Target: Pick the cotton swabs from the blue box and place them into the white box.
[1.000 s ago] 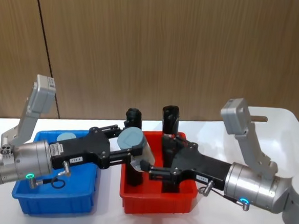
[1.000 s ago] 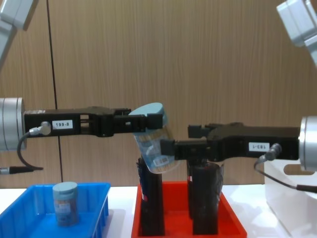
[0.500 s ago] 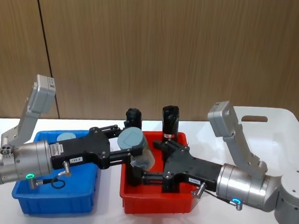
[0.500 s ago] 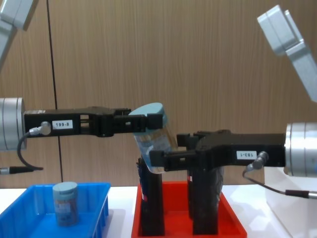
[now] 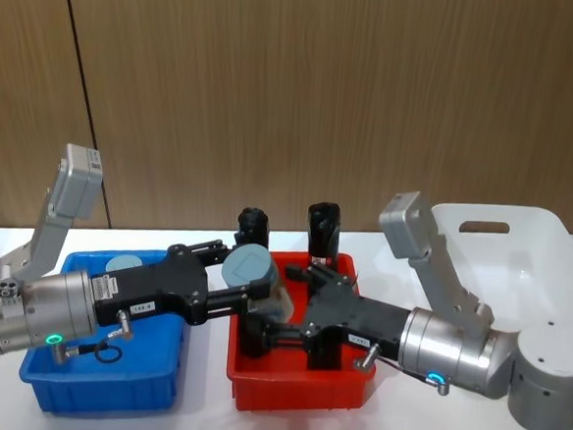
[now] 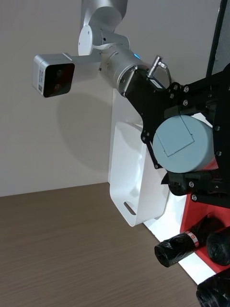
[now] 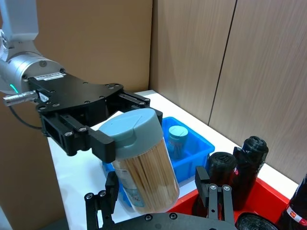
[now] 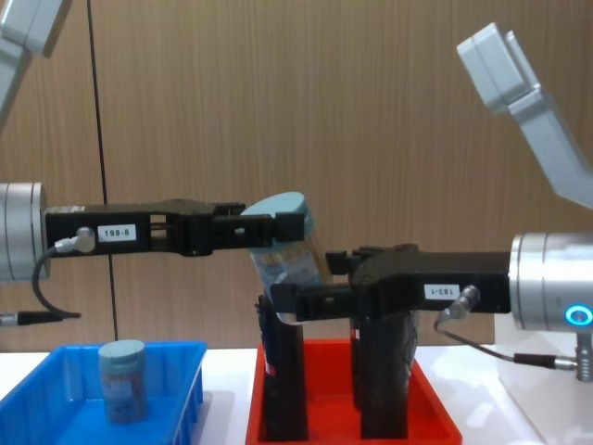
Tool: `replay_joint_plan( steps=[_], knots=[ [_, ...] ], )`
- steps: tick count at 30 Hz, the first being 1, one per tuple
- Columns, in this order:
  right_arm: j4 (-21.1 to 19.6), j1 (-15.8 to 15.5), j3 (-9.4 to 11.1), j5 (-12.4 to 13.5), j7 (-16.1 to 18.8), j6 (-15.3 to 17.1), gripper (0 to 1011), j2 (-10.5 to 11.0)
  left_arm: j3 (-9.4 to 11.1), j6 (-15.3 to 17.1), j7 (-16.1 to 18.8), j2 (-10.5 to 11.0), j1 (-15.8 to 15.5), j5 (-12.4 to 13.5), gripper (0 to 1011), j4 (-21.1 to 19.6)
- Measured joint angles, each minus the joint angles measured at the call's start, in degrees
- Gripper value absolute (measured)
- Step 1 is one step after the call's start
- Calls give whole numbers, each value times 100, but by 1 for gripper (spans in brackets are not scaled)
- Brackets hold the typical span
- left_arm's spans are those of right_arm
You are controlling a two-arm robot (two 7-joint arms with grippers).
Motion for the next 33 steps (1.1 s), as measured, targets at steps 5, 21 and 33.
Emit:
replay_joint_plan(
  steps=[5,21,33],
  knots=[
    [86,54,-34,-39,-40,-45,1001,-34,0,0,0,0,0,0,674,0],
    [169,111,-116,-161,62,-84,704,-33,0,0,-3,0,0,-1,674,0],
    [131,110,-136,-127,129,-65,661,20,0,1,-6,0,0,0,946,0]
  ],
)
